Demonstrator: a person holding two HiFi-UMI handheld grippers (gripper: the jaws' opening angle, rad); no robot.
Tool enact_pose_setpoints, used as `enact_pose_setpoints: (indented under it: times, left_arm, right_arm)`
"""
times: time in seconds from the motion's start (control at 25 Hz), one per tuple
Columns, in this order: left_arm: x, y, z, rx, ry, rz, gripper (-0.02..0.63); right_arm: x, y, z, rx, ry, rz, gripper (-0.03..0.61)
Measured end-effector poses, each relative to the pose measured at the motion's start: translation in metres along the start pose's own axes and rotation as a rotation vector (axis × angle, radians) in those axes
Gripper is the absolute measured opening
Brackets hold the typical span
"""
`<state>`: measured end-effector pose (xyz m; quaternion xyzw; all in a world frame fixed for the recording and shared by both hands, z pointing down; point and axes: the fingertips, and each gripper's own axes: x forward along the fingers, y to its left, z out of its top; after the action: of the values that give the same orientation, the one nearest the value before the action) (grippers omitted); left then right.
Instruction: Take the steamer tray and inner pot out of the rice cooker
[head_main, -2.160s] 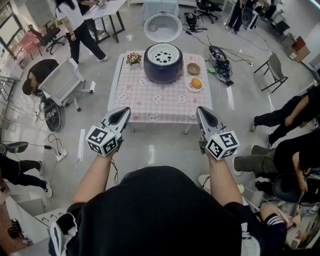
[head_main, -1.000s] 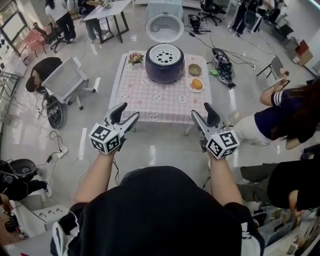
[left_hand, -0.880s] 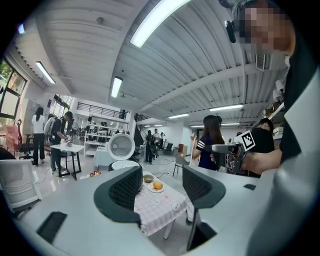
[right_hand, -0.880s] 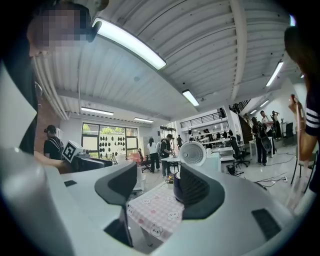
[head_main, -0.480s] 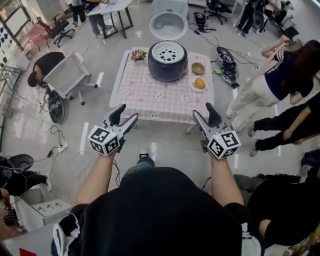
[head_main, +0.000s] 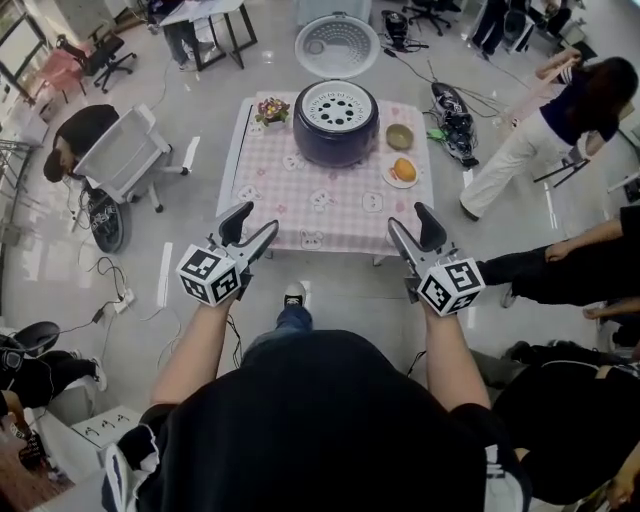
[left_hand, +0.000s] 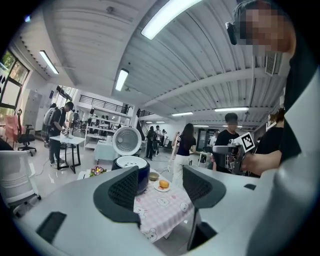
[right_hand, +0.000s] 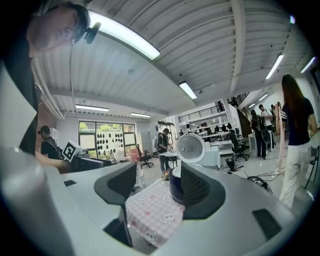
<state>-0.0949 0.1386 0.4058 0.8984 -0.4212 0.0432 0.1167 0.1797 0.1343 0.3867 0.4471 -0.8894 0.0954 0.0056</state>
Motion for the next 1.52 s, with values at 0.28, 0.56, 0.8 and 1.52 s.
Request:
enact_pose_setpoints:
  times: [0.28,0.56,0.8,1.52]
  left_arm:
    - [0.047,0.064,0.015,-0.014,0.018,-0.05,0.296]
    - [0.089,0.112,0.038,-0.013,0.022,-0.132,0.296]
    - [0.112,0.141,0.05,-0.007,0.034,-0.198,0.296]
    - [0.149,0.186,0.06,-0.028,0.059,-0.222,0.296]
  right_arm:
    - [0.07,-0.017,0.009,0.005,0.011,-0.021,0.291]
    - [0.123,-0.024,0.024,-0.014,0.02,-0.048,0.296]
    - [0.156,-0.023,0.031,-0.038,0.041,-0.045,0.301]
    - [0.198,-0.082,0.083,-0.098,0.011,-0.027,0.318]
